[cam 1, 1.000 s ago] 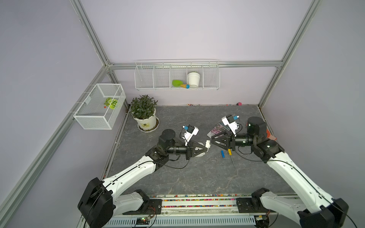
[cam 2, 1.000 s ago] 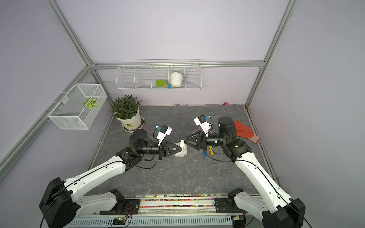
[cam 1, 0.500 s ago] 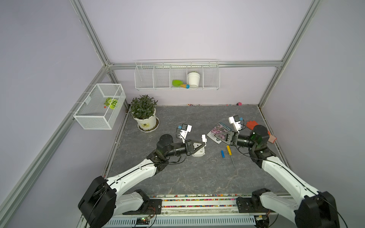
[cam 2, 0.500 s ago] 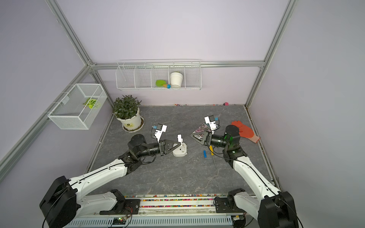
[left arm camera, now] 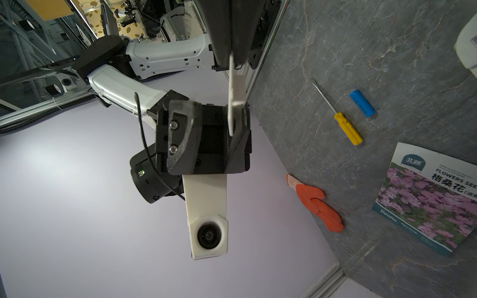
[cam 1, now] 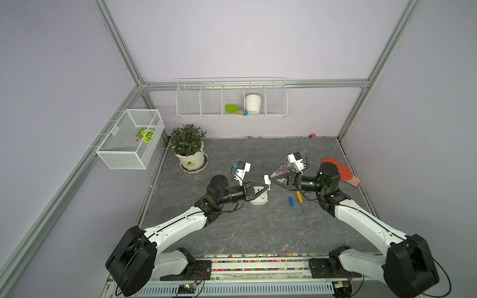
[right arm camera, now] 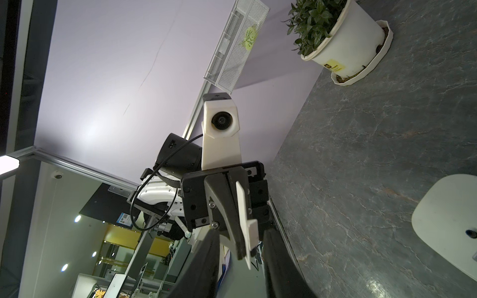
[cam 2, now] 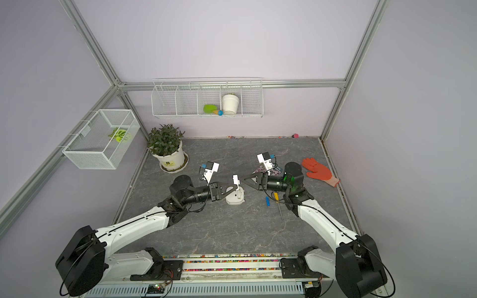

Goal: Remove the battery from the alarm
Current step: Pick up the cover from the center of the board.

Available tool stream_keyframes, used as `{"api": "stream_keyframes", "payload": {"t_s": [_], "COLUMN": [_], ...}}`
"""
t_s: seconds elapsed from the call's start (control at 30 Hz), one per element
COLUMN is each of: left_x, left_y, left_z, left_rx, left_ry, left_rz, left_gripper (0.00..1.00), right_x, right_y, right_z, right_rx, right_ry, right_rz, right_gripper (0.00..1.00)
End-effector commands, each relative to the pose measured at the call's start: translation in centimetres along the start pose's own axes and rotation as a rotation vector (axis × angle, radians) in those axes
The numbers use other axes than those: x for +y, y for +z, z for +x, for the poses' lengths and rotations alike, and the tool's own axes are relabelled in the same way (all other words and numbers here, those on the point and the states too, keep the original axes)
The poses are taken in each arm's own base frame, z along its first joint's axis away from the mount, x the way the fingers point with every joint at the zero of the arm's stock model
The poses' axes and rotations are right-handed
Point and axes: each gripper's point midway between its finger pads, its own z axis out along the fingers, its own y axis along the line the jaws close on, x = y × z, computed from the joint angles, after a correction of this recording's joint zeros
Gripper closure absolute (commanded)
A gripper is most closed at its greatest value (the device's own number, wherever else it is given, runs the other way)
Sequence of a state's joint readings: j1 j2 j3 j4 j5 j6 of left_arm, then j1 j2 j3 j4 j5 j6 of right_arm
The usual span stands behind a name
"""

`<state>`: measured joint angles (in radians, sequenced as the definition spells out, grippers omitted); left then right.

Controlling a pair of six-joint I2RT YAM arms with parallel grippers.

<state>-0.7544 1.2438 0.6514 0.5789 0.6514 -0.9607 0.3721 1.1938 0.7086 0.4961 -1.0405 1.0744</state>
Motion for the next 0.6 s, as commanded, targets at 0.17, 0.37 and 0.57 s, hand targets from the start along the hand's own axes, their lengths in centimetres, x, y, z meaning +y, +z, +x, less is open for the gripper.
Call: {"api": "stream_keyframes", "payload": {"t_s": [0.17,0.37,0.57], "left_x": [-0.13,-0.13,-0.06], "left_y": [-0.01,-0.04,-0.02], "left_z": [-0.24,-0.28,-0.22], "left_rx": [-0.006,-0.007,-0.004], "left_ry": [0.019,0.023,0.023], "left_rz": [0.0,-0.001,-0.004], "left_gripper": [1.0,1.0,1.0], "right_x": [0.15,-0.11,-0.09], "right_y": [0.76,0.82,0.89], "right_z": [0.56,0.81,0.9], "right_rx": [0.054,0.064,0.075], "right_ry": [-0.018,-0.013,-0.017], "right_rz": [0.017,0.028,0.036], "right_gripper": [0.72,0.77,0.8]}}
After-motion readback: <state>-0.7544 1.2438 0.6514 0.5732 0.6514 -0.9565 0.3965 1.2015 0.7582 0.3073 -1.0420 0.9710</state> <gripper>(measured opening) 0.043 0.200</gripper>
